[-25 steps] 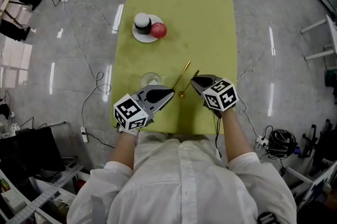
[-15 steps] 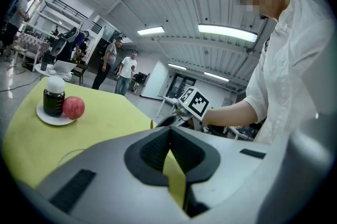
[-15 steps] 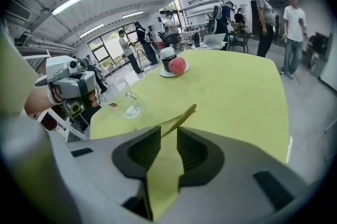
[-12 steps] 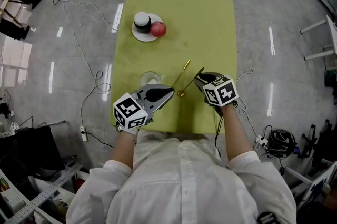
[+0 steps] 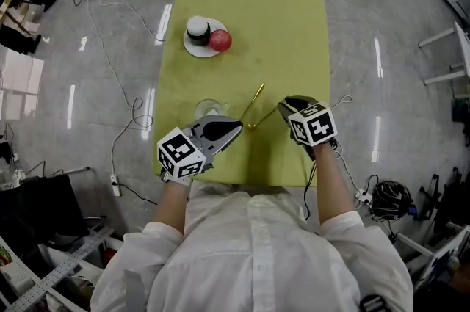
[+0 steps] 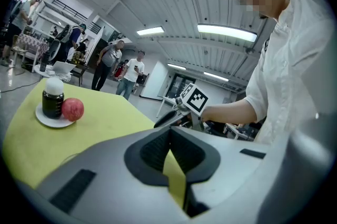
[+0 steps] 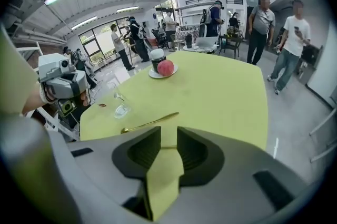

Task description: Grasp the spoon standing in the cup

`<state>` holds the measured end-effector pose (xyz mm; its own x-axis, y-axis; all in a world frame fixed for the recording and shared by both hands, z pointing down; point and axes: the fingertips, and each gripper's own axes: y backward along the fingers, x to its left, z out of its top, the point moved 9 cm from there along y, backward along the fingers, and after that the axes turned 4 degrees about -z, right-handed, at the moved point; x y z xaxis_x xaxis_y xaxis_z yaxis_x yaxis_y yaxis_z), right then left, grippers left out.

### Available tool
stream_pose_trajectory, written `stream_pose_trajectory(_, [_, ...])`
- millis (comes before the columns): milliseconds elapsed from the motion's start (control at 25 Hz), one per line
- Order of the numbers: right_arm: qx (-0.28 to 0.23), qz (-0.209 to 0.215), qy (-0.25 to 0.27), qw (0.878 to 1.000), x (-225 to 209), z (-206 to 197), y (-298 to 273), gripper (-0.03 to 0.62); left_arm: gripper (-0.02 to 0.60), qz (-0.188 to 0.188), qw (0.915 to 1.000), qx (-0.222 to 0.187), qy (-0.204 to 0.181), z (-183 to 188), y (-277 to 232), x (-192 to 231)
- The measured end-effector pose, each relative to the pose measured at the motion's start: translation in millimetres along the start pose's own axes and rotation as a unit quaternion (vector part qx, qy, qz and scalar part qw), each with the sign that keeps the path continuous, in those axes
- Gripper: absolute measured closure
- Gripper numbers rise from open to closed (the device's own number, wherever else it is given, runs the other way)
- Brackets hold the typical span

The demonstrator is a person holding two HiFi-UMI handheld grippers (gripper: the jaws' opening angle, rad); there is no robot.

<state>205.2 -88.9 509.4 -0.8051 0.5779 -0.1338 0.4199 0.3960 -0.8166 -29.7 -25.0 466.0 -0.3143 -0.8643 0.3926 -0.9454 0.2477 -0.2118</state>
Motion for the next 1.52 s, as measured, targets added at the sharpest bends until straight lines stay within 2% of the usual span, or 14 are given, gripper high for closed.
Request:
stream_pose_trajectory(720, [-0.103,0.042,-0.017,0.994,21.1,16.0,31.4,0.510,0.577,0.009,0.9999,-0.006,-0.004,0.6,10.4,1.6])
stream_pose_trajectory(1040, [-0.177,0.096,-0.017,0.979,47.9,13.8,47.0,0.566,0.577,0.015,0.9999,-0.005,-0.003,-2.6,18.4,-4.4])
stream_pose_trajectory(1240, [-0.212,0.137,-0.021,0.967,67.8,12.5,55.7,0.577,0.577,0.017,0.9998,-0.007,0.000,-6.6,26.1,-9.3])
stream_pose_trajectory(1520, [-0.224,0.175,0.007,0.959,97.7,11.1,58.0,0.589,0.577,0.013,0.9999,-0.007,-0.001,-10.5,29.6,-18.1])
